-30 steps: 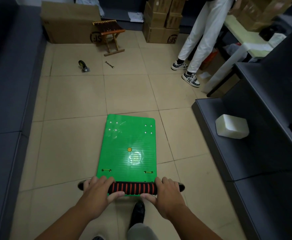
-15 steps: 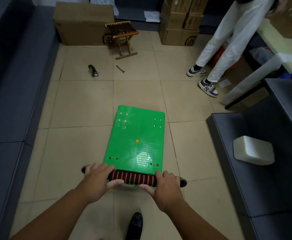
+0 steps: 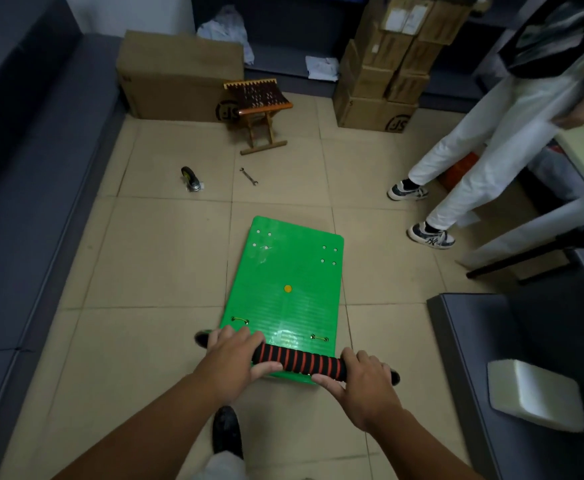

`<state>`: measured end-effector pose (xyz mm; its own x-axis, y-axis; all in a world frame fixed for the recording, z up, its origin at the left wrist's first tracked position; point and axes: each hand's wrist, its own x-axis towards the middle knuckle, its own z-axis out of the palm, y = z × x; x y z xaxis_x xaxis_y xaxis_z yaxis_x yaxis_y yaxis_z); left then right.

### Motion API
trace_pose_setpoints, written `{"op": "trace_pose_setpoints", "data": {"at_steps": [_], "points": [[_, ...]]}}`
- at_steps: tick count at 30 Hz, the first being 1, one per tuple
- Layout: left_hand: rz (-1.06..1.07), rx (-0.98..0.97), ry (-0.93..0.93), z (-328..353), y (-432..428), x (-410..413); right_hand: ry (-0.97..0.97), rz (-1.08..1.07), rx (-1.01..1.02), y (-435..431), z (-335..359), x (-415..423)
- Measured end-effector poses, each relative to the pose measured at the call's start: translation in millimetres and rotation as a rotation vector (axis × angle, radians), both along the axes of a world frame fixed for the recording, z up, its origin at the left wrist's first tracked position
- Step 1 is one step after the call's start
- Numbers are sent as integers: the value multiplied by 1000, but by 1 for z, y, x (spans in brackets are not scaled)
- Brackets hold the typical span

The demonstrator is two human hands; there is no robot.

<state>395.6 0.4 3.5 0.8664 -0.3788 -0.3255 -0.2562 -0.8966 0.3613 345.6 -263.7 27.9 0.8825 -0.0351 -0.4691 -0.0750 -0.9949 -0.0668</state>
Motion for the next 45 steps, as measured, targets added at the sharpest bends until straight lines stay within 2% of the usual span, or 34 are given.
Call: {"op": "trace_pose_setpoints", "data": {"at_steps": [4,17,27,36,45], "points": [[-6,32,46,7,-16,73,4,0,2,-14,1,72],[15,62,-20,-5,-70,315,-17,19,-26,-73,-6,314],[13,33,-62,-4,-101,457,17,20,-19,-105,-10,466],[-24,23,-58,-4,-111,530,-27,13,-18,-117,-12,532],[-32,70,-82,-2,-111,511,-43,6,-10,-116,-14,514]]}}
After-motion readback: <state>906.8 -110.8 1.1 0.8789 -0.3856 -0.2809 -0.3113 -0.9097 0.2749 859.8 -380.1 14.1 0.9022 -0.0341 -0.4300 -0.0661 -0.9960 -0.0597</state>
